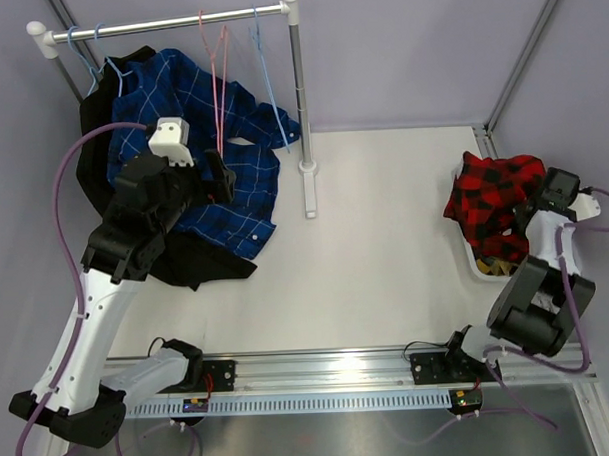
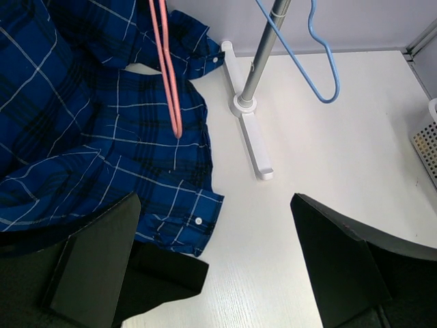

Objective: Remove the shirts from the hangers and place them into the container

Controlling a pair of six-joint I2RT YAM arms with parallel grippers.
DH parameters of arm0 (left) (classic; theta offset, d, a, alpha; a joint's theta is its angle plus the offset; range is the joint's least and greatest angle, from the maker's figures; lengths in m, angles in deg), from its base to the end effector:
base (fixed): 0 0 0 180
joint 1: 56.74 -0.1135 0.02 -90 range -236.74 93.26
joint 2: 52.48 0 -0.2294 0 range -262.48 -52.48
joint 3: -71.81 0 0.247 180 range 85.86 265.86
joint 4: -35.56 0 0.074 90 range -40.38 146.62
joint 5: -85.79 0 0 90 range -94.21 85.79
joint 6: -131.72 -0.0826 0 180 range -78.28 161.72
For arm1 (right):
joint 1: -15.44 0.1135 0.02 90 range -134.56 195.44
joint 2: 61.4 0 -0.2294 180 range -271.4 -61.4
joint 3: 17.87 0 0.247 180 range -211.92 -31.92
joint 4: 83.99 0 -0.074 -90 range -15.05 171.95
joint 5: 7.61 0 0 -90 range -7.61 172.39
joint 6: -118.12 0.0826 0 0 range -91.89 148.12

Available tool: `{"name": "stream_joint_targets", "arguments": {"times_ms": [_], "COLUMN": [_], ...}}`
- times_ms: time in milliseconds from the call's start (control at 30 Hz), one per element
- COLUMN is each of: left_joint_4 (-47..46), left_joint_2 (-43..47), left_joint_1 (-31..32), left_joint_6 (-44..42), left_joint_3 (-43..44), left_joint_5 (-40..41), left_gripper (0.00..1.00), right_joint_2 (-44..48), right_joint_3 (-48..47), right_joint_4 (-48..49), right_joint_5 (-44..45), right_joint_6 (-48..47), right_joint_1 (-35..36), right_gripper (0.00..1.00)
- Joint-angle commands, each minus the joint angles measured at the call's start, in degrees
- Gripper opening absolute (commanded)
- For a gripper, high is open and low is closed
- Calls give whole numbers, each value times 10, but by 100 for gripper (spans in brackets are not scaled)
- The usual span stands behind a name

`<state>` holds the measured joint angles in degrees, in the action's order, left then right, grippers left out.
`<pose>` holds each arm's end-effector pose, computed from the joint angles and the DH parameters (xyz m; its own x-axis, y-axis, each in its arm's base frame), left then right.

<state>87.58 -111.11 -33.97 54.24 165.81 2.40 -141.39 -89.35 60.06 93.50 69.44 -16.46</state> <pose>0.2356 -0.0886 0.4076 -0.3192 -0.0996 -0.9424 0.2188 0.9599 -0.1755 0.2761 -0.1906 0.1943 -0.0271 0.7800 -0.6252 0.8697 0.3267 0.3699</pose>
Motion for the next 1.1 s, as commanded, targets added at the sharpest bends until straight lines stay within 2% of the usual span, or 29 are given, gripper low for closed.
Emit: {"name": "stream_joint_targets", "arguments": {"times_ms": [0, 67, 167, 267, 300, 433, 533, 600, 700, 733, 867, 967, 1067], "left_joint_4": [-23, -23, -22, -23, -23, -23, -23, -22, -23, -22, -22, -22, -22], "left_joint_2": [22, 26, 33, 33, 33, 28, 26, 26, 26, 26, 35, 42, 52], "left_joint_1": [-2, -2, -2, -2, -2, -2, -2, -2, -2, -2, -2, -2, -2], "left_joint_6": [4, 5, 6, 7, 8, 11, 11, 11, 10, 10, 9, 6, 6], "left_joint_3": [-6, -8, -14, -14, -13, -8, -6, -5, -5, -6, -12, -18, -22], "left_joint_5": [-9, -12, -9, -9, -12, -16, -16, -15, -12, -11, -5, 3, 5], "left_gripper": [99, 98, 99, 99, 99, 99, 99, 99, 99, 99, 99, 99, 99], "right_joint_2": [-83, -100, -92, -29, 6, 63, 82, 83, 60, 48, -8, -67, -82], "right_joint_3": [-32, -38, -54, -75, -85, -157, -198, -209, -204, -209, -195, -185, -128], "right_joint_4": [-96, -109, -133, -137, -137, -148, -146, -120, -52, -45, -3, -2, 33], "right_joint_5": [35, 40, 57, 71, 71, 40, 43, 9, -114, -143, -164, -169, -173], "right_joint_6": [60, 69, 59, 18, 5, -61, -108, -138, -164, -156, -123, -88, -57], "right_joint_1": [1, 1, 2, 3, 3, 12, 69, 116, 143, 147, 149, 127, 84], "right_gripper": [0, 0, 13, 37, 52, 70, 71, 71, 70, 70, 70, 69, 69]}}
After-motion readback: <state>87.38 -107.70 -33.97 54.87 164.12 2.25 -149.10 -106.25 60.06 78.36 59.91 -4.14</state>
